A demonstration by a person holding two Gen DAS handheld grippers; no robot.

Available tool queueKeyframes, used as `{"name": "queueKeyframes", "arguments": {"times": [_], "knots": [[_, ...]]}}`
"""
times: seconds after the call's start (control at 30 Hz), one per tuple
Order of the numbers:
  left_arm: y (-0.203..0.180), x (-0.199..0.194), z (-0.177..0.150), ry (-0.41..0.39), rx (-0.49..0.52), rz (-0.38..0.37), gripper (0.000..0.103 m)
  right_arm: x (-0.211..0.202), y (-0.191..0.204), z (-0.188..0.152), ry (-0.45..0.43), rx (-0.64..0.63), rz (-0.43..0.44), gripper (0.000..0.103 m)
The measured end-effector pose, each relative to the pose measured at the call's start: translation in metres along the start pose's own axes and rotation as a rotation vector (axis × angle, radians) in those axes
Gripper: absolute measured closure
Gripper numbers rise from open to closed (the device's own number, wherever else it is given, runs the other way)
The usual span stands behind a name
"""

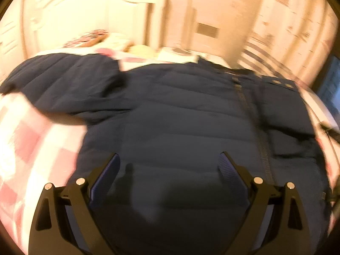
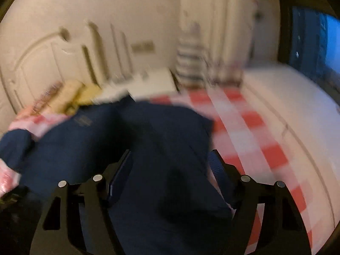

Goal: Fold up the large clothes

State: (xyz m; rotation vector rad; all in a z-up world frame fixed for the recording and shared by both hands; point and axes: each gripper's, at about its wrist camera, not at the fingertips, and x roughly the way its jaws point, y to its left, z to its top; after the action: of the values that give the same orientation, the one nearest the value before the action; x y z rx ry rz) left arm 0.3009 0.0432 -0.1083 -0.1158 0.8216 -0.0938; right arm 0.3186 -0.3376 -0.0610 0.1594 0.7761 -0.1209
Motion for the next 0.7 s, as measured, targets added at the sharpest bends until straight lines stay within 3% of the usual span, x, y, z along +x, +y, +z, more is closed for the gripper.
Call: {"name": "queueKeyframes", "arguments": {"times": [0.1,0.23,0.4,0.53,0.57,0.63,0.7], "knots": [[-0.028,0.000,0.013,0.049,0.018,-0.124,0.010,0.033,0.000,-0.023,0.095,-0.061,-0.032,0.030],[-0.064,0.021,0.040,0.127,-0.013,-0.301,0.010,0.034,0.011,-0.028,0.097,-0.119,-0.080,0.030],[-0.087,0.064,0.060,0.198,-0.173,-0.428,0.013,0.030,0.003,-0.030,0.096,-0.094,-0.049,0.029],[-0.108,0.089,0.059,0.250,-0.215,-0.495,0.042,0.035,0.006,-0.029,0.100,-0.093,-0.047,0.029],[-0.111,0.089,0.058,0.237,-0.215,-0.483,0.060,0.036,0.005,-0.029,0.101,-0.090,-0.043,0.029],[-0.109,0.076,0.060,0.150,-0.212,-0.422,0.085,0.037,0.004,-0.028,0.104,-0.081,-0.035,0.029],[-0.102,0.052,0.062,0.055,-0.214,-0.433,0.090,0.038,0.003,-0.027,0.105,-0.073,-0.028,0.028]]}}
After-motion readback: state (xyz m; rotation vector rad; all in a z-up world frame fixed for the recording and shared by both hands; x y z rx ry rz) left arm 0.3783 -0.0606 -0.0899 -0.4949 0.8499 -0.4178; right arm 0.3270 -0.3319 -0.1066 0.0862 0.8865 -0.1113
